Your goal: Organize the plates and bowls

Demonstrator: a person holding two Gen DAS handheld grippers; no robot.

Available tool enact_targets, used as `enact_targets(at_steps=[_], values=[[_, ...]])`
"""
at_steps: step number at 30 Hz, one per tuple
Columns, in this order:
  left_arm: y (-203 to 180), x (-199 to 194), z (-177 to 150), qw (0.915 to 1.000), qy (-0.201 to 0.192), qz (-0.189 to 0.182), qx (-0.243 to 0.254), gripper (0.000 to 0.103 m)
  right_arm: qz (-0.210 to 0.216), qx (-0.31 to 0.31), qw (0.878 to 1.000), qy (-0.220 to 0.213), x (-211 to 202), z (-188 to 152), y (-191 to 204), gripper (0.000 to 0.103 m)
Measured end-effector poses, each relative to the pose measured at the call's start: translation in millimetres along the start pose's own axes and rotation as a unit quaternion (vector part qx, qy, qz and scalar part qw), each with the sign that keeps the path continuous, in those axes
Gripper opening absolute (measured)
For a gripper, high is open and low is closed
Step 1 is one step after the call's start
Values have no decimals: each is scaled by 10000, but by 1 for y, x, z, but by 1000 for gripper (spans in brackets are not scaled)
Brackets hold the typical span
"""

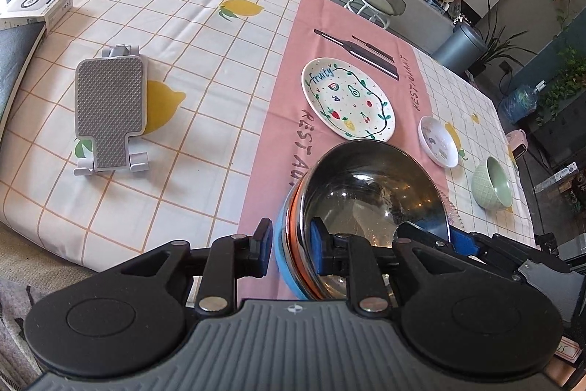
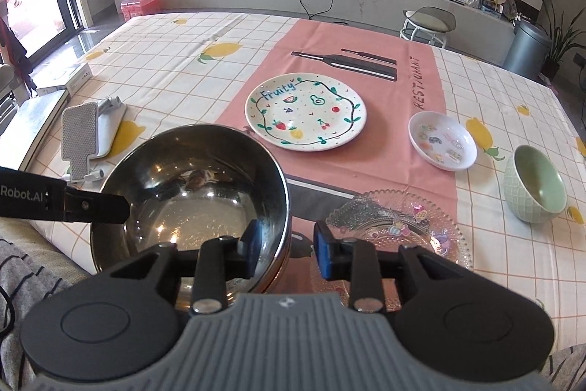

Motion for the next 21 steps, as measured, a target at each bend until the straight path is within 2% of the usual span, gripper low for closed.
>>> enact_targets(at_steps=[3,6,10,17,21], values=[[4,6,1,10000,36,17,-90,29,76,89,9999,101,8,-2,-3,30],[6,11,2,9999,61,69,-98,35,136,70,9998,92,13,-3,-5,37],[10,17,3,9995,89,275,-138,50,210,139,9996,101,14,-3,-9,40],[11,18,4,9991,64,409,-99,53,310,203,9993,101,16,-3,-11,42],[14,17,5,9994,55,258,-236,52,300,235,9991,159,14,-4,-12,42]])
Point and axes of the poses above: each gripper's, at about its wrist camera, not at the fingertips, and x roughly the way its jaws point, y to its left, z to its top, the point moved 8 cm from there along x, roughly the way its jaws point, and after that the axes turned 10 degrees about y, right-handed, at the moved point
